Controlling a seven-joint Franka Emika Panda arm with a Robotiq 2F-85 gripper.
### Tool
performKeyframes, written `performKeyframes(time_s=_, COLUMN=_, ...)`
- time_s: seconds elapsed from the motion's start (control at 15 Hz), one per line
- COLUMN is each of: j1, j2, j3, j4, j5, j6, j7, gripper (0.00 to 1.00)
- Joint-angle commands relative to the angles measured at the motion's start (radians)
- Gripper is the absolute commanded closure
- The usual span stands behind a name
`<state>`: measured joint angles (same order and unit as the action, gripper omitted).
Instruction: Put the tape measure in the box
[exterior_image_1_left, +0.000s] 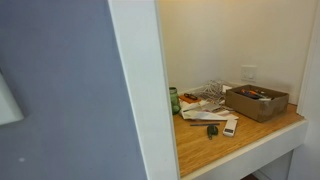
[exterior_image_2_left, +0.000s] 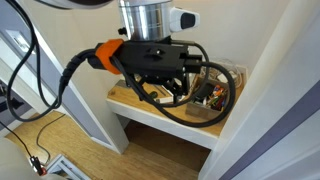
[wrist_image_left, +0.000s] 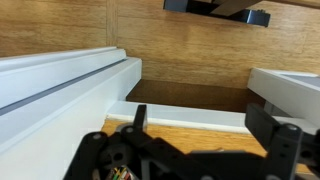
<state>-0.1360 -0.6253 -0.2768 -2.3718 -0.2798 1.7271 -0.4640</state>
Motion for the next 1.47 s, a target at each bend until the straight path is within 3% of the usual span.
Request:
performKeyframes(time_s=0.0, j1=0.051, j2=0.107, j3=0.042, j4=0.085, j5=0.104, j6=-0.023, j7=0.099, gripper=0.0)
performKeyframes(time_s=0.2, j1=0.083, j2=0.232, j3=0.107, j4=0.162, j5=0.211, j6=-0.015, j7=0.266, gripper=0.0)
performKeyframes(time_s=0.47, j1=0.09, j2=0.372, j3=0.211, j4=0.229, j5=0.255, j6=0.011, j7=0.536, gripper=0.0)
performKeyframes(time_s=0.73, j1=0.097, j2=0.474, j3=0.271, j4=0.237, j5=0.255, j6=0.155, j7=0.736, gripper=0.0)
performKeyframes(time_s=1.0, j1=0.114, j2=0.574, j3=0.286, j4=0.229, j5=0.278, j6=0.291, j7=0.756, gripper=0.0)
performKeyframes(time_s=1.07, j1=0.117, j2=0.6, j3=0.281, j4=0.238, j5=0.316, j6=0.281, j7=0.71, gripper=0.0)
performKeyframes(time_s=1.13, j1=0.112, j2=0.547, j3=0.282, j4=0.209, j5=0.261, j6=0.271, j7=0.742, gripper=0.0)
performKeyframes(time_s=1.4, j1=0.117, j2=0.598, j3=0.281, j4=0.222, j5=0.285, j6=0.28, j7=0.729, gripper=0.0)
